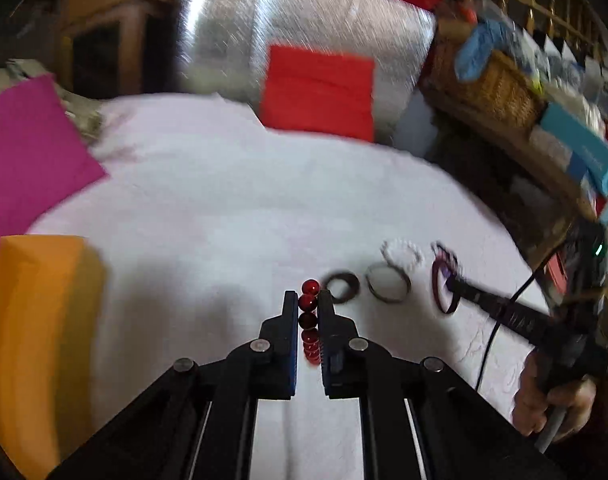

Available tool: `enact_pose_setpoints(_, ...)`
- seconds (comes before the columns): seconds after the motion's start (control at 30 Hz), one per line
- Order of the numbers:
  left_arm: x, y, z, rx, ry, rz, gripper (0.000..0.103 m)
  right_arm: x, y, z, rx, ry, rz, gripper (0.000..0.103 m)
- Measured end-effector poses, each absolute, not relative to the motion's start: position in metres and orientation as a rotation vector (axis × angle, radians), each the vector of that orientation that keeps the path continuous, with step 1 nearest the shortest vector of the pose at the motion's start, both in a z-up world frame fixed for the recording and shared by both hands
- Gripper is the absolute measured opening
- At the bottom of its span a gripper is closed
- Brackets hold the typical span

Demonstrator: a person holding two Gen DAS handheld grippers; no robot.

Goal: Organize jewelry
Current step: 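Carry both held bracelets over to the orange box, then open both tools to drop the bracelets into the orange box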

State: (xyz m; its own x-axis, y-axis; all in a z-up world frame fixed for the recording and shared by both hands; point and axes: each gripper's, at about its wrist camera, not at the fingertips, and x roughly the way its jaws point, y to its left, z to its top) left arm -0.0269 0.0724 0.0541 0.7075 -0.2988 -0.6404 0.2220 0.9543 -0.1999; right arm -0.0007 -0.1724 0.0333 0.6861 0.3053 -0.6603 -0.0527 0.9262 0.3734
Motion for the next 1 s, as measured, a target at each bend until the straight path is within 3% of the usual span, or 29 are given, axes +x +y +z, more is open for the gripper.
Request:
enact_pose_setpoints(0.2, -0.094, 0.152, 0.104, -0.105, 0.619, -0.130, 0.010, -0.014, -0.080, 0.057, 0.256, 0.781, 0.411, 0.006)
enact_pose_setpoints(0.33, -0.124, 0.208, 0.109, -0.092, 0.617, -0.003, 0.010, -0.016, -0.004, 0.070, 0.228, 0.800, 0.555, 0.006)
enact_pose_setpoints(0.6, -0.127, 0.298, 0.043, -0.167, 0.807, 0.156, 0.010, 0.001, 0.128, 0.067, 0.131, 0.876, 0.722, 0.006)
enact_pose_setpoints(0.9, -0.109, 0.296, 0.002, -0.180, 0.905, 0.169, 0.010, 0.026, 0.181, 0.022, 0.097, 1.000, 0.714, 0.009)
enact_pose_setpoints(0.97, -0.107, 0.292, 0.002, -0.169, 0.911, 0.176, 0.014, 0.028, 0.180, 0.019, 0.113, 0.999, 0.718, 0.013)
enact_pose_setpoints(1.0, -0.106, 0.289, 0.004, -0.165, 0.912, 0.175, 0.022, 0.029, 0.177, 0.020, 0.128, 0.993, 0.721, 0.022)
